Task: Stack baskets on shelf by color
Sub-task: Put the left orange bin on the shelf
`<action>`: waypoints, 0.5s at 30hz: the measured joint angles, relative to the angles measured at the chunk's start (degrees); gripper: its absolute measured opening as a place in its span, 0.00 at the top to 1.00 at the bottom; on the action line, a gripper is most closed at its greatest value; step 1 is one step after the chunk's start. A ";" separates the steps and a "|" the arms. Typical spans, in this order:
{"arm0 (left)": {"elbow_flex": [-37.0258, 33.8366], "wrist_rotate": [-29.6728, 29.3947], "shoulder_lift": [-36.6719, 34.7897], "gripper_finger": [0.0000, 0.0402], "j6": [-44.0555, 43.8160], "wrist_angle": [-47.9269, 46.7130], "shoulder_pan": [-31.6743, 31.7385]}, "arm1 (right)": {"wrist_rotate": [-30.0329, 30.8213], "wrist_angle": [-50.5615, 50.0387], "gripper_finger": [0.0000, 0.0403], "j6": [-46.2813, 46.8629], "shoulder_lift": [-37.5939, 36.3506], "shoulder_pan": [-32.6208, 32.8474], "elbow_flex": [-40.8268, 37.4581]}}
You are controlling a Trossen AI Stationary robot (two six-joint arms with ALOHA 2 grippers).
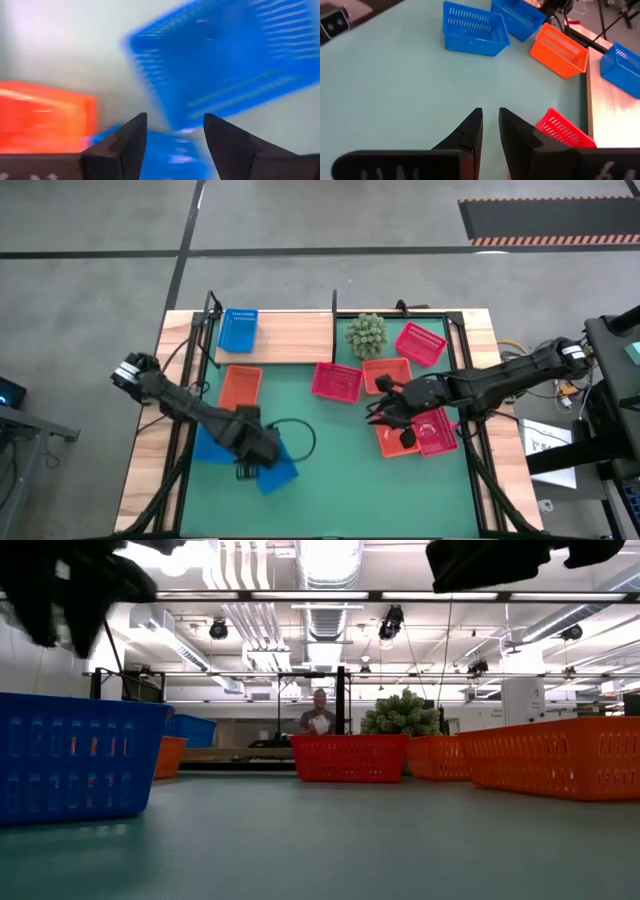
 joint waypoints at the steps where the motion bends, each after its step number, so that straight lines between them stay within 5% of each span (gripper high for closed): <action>1: -0.29 -1.63 -0.46 0.55 2.54 -1.20 1.11 | -0.07 0.01 0.86 0.56 -0.56 0.01 -0.27; 8: -5.94 -4.70 -6.46 0.60 16.97 -2.31 8.68 | -0.10 2.63 0.86 1.86 -1.76 0.01 -2.74; 15: -13.20 -2.38 -13.57 0.68 20.21 2.25 16.51 | -0.07 4.99 0.86 2.77 -1.77 -0.01 -3.73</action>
